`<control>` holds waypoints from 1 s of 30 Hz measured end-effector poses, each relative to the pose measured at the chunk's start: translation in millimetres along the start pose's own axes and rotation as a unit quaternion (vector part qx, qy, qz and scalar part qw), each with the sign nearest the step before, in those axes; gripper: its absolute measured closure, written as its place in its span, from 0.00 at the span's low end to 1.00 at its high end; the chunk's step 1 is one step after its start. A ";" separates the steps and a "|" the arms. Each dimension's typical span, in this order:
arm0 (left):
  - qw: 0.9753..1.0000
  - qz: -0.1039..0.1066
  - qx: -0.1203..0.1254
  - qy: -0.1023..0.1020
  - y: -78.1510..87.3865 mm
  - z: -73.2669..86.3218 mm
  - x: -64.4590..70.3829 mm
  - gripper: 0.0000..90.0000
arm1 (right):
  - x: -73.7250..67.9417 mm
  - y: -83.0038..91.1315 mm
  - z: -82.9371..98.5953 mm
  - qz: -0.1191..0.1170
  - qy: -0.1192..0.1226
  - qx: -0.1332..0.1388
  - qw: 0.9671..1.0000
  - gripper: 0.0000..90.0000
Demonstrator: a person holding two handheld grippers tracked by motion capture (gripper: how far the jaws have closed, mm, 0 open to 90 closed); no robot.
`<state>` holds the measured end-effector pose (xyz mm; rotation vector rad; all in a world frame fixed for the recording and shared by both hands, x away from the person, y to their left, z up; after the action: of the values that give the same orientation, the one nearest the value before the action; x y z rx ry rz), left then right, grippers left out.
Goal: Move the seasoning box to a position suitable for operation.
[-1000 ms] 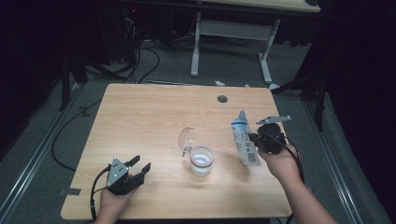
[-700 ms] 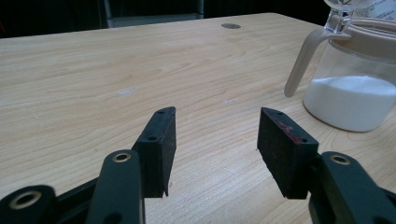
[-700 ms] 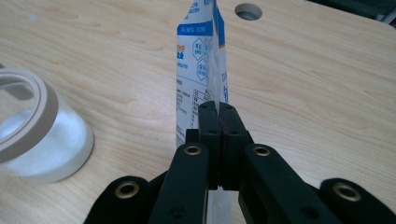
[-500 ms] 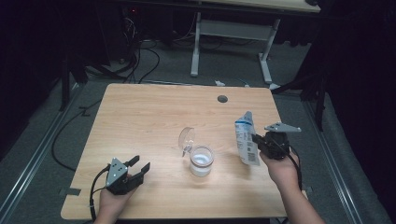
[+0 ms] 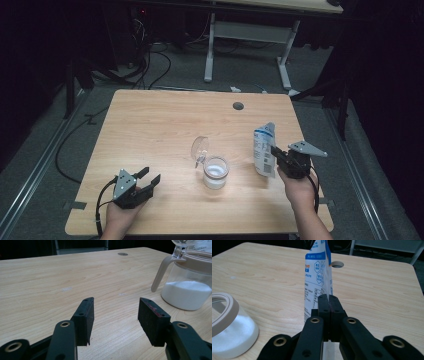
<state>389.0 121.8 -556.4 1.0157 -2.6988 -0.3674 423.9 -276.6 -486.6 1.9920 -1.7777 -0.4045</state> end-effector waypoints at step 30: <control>1.000 -0.010 0.001 -0.003 3.0 2.0 -0.8 0.53 | 9.1 -2.9 26.8 -0.001 -0.059 0.126 0.990 1.00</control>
<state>387.2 124.8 -557.4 1.0454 -2.6965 -0.3730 414.4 -288.8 -510.4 2.1804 -1.9844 -0.3179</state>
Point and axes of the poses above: each handheld gripper's, and its own axes: y roughly backward along the jaws, z roughly out of its underside, x roughly to its right, the point moved 10 cm from there along -y, roughly forward along the jaws, and after that the axes turned 12 degrees about z, right-handed, at the moved point
